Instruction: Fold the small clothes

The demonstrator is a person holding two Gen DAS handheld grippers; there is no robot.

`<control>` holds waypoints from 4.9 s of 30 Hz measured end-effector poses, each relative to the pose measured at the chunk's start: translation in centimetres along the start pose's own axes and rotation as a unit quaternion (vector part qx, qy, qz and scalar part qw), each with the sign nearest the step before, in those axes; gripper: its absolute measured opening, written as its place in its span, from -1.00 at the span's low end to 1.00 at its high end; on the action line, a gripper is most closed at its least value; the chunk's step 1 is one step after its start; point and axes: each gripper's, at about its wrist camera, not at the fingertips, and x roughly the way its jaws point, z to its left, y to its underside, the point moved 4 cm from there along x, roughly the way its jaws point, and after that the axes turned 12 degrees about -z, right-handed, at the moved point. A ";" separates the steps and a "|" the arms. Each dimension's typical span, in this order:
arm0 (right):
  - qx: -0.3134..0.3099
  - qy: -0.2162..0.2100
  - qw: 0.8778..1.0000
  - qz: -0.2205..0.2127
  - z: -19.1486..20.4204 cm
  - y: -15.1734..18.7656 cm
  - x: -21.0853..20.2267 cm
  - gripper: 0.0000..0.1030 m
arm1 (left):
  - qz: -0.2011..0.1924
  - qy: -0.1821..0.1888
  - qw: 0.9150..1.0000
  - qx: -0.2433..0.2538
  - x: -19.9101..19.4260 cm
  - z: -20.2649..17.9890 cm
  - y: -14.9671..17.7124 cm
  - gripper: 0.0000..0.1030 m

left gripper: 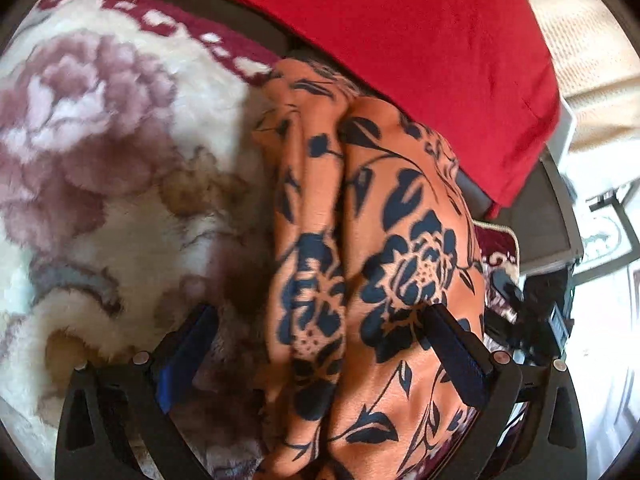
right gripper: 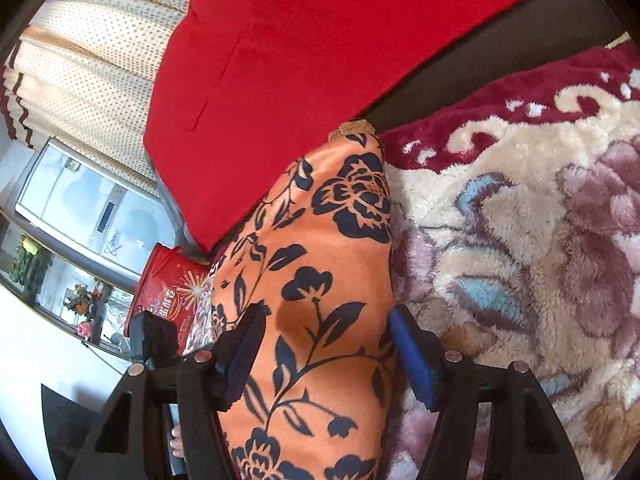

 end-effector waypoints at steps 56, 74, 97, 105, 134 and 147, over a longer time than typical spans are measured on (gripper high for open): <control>-0.051 0.101 0.993 -0.018 -6.1 -1.9 -10.2 0.12 | 0.054 -0.046 0.980 0.186 8.4 -11.4 4.2 0.29; -0.125 0.151 0.976 -0.092 -2.8 -5.8 -9.7 -0.21 | -0.083 -0.251 0.915 0.304 5.9 -8.4 0.3 0.47; -0.206 0.172 0.962 -0.044 1.0 5.8 -13.4 -0.18 | -0.147 -0.279 0.878 0.359 1.8 -7.8 6.9 0.77; -0.190 0.134 0.967 -0.104 4.2 6.6 -18.1 -0.12 | -0.205 -0.288 0.883 0.307 -5.4 -9.3 8.4 0.76; -0.274 0.119 0.923 -0.241 19.9 11.8 -39.0 0.23 | -0.407 -0.284 0.801 0.336 -29.3 -24.4 17.6 1.00; -0.297 0.104 0.905 -0.287 23.7 13.2 -44.2 0.28 | -0.443 -0.270 0.786 0.336 -33.9 -27.1 19.6 1.00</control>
